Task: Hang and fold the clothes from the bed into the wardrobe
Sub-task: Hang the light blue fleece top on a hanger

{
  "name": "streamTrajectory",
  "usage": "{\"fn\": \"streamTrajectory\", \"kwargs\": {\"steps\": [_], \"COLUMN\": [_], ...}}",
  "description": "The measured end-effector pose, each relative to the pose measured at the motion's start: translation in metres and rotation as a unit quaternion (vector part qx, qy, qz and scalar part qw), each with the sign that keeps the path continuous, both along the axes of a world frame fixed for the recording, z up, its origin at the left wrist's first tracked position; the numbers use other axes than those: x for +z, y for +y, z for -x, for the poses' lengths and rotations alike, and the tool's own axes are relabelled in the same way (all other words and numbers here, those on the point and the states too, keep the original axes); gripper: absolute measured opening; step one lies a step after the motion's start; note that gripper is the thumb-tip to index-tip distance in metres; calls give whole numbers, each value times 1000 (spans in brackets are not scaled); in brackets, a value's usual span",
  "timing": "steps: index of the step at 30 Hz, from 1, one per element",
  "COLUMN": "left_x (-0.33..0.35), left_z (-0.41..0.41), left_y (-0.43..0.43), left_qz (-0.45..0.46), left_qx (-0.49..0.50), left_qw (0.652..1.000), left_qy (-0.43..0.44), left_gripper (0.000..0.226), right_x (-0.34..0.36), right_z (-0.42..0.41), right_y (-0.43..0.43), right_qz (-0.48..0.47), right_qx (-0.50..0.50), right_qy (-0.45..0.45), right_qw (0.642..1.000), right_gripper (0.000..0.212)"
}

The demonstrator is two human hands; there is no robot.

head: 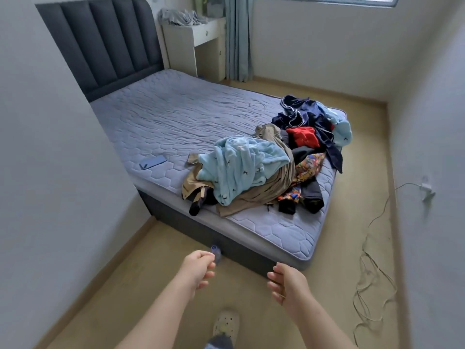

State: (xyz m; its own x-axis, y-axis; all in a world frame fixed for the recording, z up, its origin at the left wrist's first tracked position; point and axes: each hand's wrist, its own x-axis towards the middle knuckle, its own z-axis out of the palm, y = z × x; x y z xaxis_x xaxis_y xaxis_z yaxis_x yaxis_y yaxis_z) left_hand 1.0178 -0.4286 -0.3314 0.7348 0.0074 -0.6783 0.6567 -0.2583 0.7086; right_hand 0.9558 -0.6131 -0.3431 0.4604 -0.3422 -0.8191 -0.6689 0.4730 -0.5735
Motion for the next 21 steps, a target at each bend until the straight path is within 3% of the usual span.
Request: {"fn": "streamTrajectory", "kwargs": {"steps": [5, 13, 21], "left_x": [16, 5, -32], "left_z": [-108, -202, -272], "left_y": [-45, -138, -257], "left_qz": [-4, -6, -24], "left_qx": [-32, -85, -30], "left_qw": [999, 996, 999], "left_qy": [-31, -8, 21], "left_gripper": [11, 13, 11], "right_x": [11, -1, -32], "right_z": [-93, -180, -275], "right_y": [-34, -109, -237], "right_qz": [-10, 2, -5], "right_qx": [-38, -104, -20], "right_qy": [-13, -25, 12], "right_qw": [999, 994, 1000], "right_gripper": [14, 18, 15]}}
